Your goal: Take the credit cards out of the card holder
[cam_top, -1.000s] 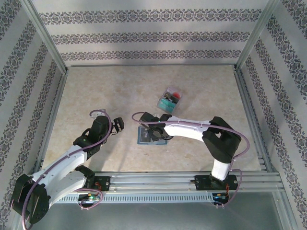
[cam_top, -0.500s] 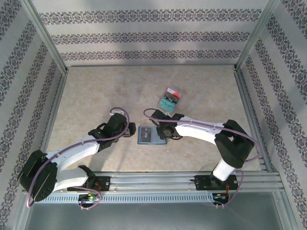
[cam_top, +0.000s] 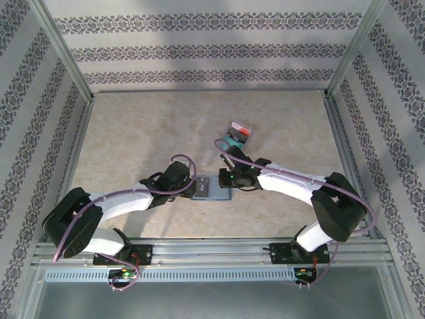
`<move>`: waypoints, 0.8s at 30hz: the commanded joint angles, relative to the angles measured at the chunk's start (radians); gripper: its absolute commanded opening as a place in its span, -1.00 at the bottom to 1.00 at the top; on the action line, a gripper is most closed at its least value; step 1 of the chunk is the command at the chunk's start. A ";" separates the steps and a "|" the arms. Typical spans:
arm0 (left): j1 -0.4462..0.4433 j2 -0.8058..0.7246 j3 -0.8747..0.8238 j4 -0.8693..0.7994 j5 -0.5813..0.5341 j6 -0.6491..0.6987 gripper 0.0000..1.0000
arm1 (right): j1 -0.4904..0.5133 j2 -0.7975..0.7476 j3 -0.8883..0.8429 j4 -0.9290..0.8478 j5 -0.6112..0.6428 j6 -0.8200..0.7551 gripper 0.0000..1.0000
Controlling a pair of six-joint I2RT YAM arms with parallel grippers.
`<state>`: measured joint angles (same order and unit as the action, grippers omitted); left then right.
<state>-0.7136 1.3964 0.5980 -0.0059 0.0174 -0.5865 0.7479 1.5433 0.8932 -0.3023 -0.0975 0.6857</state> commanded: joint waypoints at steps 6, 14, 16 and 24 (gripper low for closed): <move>-0.016 0.039 -0.023 0.084 0.044 -0.030 -0.52 | 0.014 0.091 0.010 0.123 -0.149 0.043 -0.60; -0.015 0.063 -0.039 0.087 0.044 -0.043 -0.59 | 0.034 0.148 0.035 0.124 -0.160 0.046 -0.52; -0.015 0.071 -0.042 0.094 0.049 -0.047 -0.60 | 0.041 0.160 0.042 0.125 -0.161 0.046 -0.51; -0.015 0.093 -0.049 0.110 0.061 -0.054 -0.63 | 0.051 0.187 0.067 0.121 -0.157 0.046 -0.50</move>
<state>-0.7139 1.4754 0.5648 0.0742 0.0639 -0.6292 0.7902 1.7153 0.9340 -0.1848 -0.2508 0.7277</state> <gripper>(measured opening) 0.187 0.251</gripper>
